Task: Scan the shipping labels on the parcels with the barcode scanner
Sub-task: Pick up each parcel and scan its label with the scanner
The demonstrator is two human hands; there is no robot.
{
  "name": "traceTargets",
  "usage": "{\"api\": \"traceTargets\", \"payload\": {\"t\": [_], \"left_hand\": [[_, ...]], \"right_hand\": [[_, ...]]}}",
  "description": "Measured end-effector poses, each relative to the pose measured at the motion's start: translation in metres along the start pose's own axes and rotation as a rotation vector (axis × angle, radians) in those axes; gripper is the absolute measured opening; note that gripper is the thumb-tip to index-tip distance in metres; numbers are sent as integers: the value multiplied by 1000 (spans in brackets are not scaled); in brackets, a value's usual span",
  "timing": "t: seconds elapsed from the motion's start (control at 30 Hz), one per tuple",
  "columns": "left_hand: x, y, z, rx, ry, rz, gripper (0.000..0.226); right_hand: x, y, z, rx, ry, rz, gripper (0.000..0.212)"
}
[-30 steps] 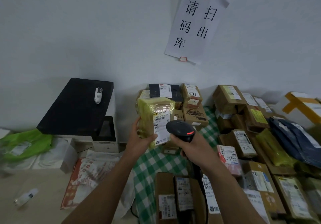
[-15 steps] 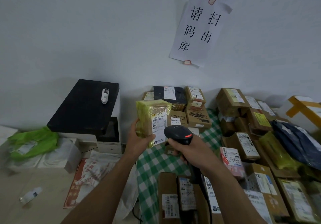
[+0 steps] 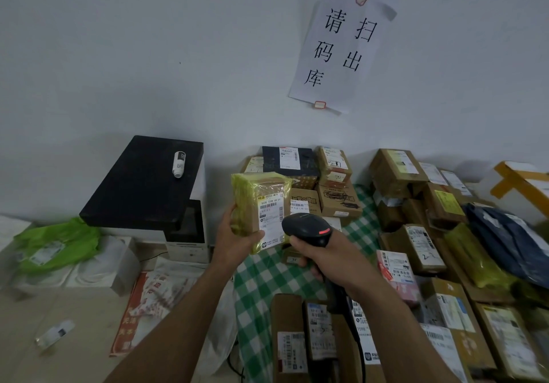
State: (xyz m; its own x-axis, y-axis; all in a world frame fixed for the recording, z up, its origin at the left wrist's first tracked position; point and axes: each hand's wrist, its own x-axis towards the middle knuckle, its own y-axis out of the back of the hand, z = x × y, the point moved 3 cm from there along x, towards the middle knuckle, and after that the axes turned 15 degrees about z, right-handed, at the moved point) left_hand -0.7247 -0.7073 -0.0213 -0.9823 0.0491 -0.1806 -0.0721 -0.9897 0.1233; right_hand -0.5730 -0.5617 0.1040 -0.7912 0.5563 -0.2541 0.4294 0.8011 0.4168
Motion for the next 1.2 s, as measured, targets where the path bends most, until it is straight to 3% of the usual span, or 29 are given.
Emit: {"api": "traceTargets", "payload": {"t": [0.23,0.43,0.7,0.77,0.93,1.03,1.13,1.2], "left_hand": [[-22,14,4,-28,20,-56,93],[-71,38,-42,4,198,-133,90],[-124,1,-83,141,495,-536,98],[-136,-7,-83,197,502,-588,100],[-148,-21,-78,279,471,-640,77],[-138,-23,-70,356,406,-661,90],[-118,-24,-60,400,332,-580,113],[-100,-27,-51,396,298,-506,111]], "right_hand": [[2,8,8,42,-2,44,25],[-2,9,32,85,-55,87,13],[-10,21,70,118,-163,161,19],[-11,25,77,129,-179,187,21],[-15,31,85,170,-212,179,28],[-14,32,83,170,-213,182,27],[-12,30,76,176,-188,172,20],[-8,30,70,179,-179,168,17]]}}
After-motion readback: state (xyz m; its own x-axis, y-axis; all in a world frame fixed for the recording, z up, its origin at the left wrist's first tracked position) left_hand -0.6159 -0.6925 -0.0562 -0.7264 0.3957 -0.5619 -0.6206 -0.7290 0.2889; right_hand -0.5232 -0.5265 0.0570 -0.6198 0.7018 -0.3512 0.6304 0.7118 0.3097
